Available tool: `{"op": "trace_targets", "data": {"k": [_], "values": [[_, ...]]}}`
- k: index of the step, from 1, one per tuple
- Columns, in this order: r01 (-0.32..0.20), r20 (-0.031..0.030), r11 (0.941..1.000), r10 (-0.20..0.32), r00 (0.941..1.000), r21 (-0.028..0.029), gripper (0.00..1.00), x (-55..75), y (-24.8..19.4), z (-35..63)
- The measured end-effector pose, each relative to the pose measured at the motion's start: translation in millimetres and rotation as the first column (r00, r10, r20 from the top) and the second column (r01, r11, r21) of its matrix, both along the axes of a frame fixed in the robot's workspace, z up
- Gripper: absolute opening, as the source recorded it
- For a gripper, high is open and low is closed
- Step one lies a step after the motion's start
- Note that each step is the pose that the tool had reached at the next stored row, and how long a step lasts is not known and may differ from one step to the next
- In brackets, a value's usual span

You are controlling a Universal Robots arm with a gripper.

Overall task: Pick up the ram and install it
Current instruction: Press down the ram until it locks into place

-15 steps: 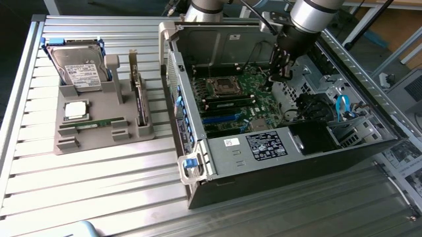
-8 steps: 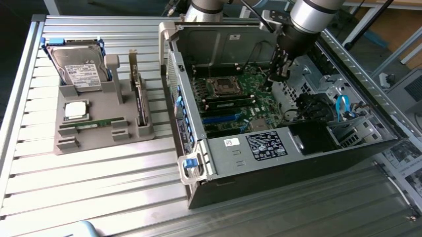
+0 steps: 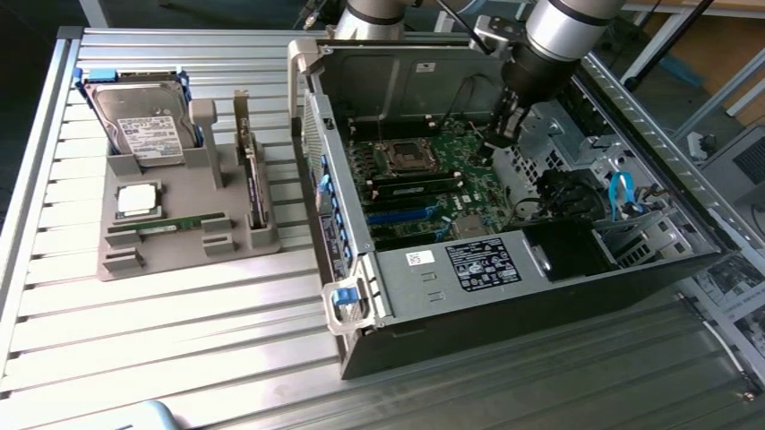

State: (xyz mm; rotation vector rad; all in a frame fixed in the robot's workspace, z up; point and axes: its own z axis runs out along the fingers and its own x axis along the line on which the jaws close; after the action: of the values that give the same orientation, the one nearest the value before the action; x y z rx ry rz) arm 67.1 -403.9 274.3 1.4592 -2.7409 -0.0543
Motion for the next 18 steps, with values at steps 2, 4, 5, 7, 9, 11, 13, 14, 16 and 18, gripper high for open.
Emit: {"op": "trace_targets", "data": {"k": [2,4,5,7,9,11,13,14,16,18], "values": [[0.026,0.0,0.9997,-0.026,0.9997,0.0,0.11,0.0,0.0,-0.1],[0.056,0.0,0.9984,-0.056,0.9984,0.0,0.11,0.0,0.0,-0.3],[0.072,0.0,0.9974,-0.072,0.9974,0.0,0.11,0.0,0.0,-0.4],[0.109,0.0,0.994,-0.109,0.994,0.0,0.11,0.0,0.0,-0.7],[0.138,0.0,0.9905,-0.138,0.9905,0.0,0.11,0.0,0.0,-0.9],[0.183,0.0,0.9831,-0.183,0.9831,0.0,0.11,0.0,0.0,-1.3],[0.218,0.0,0.976,-0.218,0.976,0.0,0.11,0.0,0.0,-1.6],[0.231,0.0,0.9729,-0.231,0.9729,0.0,0.11,0.0,0.0,-1.7],[0.273,0.0,0.9621,-0.273,0.9621,0.0,0.11,0.0,0.0,-2.1],[0.311,0.0,0.9504,-0.311,0.9504,0.0,0.11,0.0,0.0,-2.4]]}}
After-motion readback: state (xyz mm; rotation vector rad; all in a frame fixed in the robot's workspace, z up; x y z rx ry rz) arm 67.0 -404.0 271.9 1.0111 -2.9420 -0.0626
